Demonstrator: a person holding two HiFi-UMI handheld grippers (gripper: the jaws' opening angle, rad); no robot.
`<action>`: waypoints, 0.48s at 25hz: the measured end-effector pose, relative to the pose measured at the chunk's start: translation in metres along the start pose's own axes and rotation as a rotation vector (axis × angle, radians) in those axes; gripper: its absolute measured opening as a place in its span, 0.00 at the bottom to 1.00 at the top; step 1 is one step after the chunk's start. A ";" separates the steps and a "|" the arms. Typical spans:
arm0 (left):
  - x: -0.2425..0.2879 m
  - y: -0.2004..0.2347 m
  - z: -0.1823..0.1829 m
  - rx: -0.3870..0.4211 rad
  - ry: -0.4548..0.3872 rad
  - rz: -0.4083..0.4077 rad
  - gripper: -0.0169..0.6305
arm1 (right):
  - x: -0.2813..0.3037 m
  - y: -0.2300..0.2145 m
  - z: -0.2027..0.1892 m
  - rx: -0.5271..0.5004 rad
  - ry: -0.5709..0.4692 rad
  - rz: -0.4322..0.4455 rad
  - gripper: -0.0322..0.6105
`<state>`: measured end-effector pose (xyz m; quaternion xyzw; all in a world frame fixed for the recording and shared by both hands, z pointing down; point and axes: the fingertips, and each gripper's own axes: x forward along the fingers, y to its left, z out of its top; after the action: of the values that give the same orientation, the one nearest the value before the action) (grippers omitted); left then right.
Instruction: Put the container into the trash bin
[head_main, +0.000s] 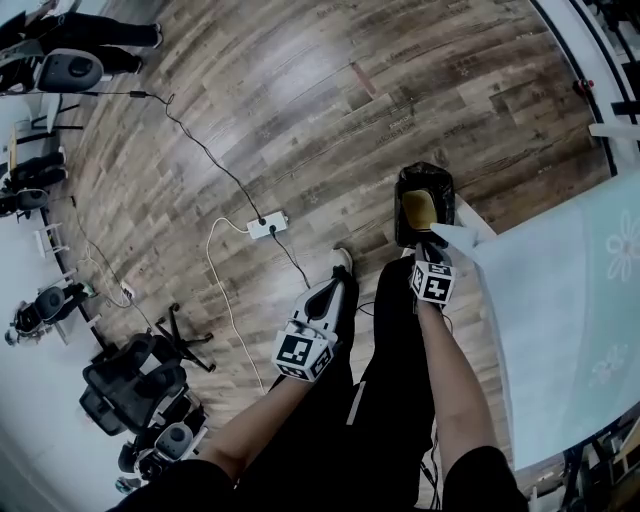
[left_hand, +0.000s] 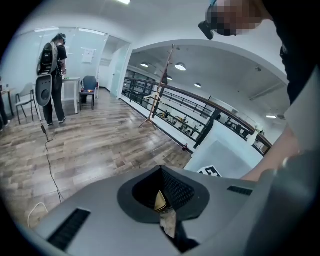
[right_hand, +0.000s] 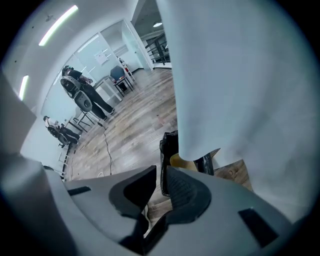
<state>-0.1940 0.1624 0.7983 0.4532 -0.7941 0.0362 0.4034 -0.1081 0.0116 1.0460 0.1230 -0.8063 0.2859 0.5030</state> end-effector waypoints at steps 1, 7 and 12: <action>-0.001 -0.003 0.004 0.009 -0.004 -0.010 0.05 | -0.006 0.004 -0.001 0.011 0.002 0.003 0.15; -0.020 -0.009 0.029 0.030 -0.023 -0.038 0.05 | -0.050 0.022 0.010 0.135 -0.041 0.009 0.15; -0.040 -0.018 0.048 0.068 -0.048 -0.102 0.05 | -0.104 0.048 0.023 0.078 -0.107 0.025 0.15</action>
<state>-0.1997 0.1595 0.7333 0.5073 -0.7777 0.0316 0.3700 -0.1004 0.0270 0.9309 0.1476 -0.8218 0.3162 0.4504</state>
